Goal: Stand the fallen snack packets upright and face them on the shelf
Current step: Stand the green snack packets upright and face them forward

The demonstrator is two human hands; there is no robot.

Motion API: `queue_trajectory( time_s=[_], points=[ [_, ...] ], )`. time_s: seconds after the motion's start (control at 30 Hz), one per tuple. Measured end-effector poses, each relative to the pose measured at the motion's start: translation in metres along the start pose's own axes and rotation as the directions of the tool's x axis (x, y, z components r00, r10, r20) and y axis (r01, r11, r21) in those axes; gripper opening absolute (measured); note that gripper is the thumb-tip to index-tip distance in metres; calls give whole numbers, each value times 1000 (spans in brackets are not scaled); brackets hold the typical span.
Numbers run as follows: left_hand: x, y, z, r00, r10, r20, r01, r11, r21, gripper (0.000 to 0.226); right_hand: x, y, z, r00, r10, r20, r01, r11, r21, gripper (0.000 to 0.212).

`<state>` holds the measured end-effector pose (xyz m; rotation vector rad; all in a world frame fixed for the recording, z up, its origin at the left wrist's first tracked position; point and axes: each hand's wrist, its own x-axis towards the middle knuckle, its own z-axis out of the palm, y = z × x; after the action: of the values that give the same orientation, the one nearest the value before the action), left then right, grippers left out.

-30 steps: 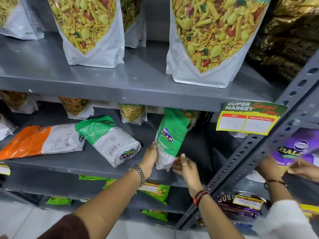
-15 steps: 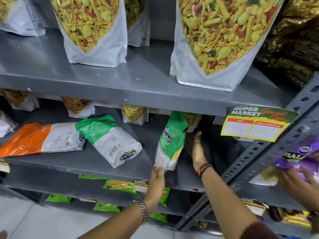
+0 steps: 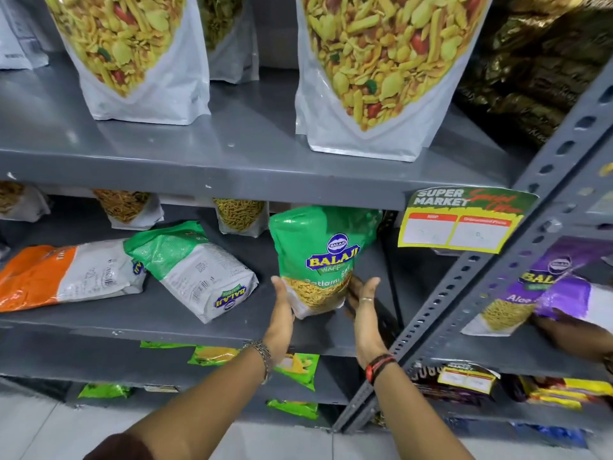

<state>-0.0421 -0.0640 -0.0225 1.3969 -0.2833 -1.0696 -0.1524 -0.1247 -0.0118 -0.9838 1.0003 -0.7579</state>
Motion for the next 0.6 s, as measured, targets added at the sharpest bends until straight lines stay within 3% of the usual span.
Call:
queue_trajectory(
  time_s=[0.2, 0.3, 0.37, 0.47, 0.6],
  points=[
    [11, 7, 10, 989, -24, 148, 16, 998, 55, 69, -6, 6, -15, 997, -34, -68, 31, 998, -47, 66],
    [14, 3, 1, 994, -23, 109, 15, 997, 76, 67, -9, 13, -18, 988, 2, -152, -25, 988, -153, 50],
    [14, -5, -13, 999, -31, 11, 29, 991, 132, 52, -11, 21, -13, 979, 76, -189, -120, 965, -234, 32],
    [7, -11, -42, 992, -128, 6, 127, 986, 112, 23, -12, 31, 16, 985, 168, -38, -171, 924, -343, 20],
    [1, -10, -98, 967, -248, 65, 240, 965, 107, 37, 7, 35, 75, 1000, 11, 27, 4, 873, -487, 23]
  ],
)
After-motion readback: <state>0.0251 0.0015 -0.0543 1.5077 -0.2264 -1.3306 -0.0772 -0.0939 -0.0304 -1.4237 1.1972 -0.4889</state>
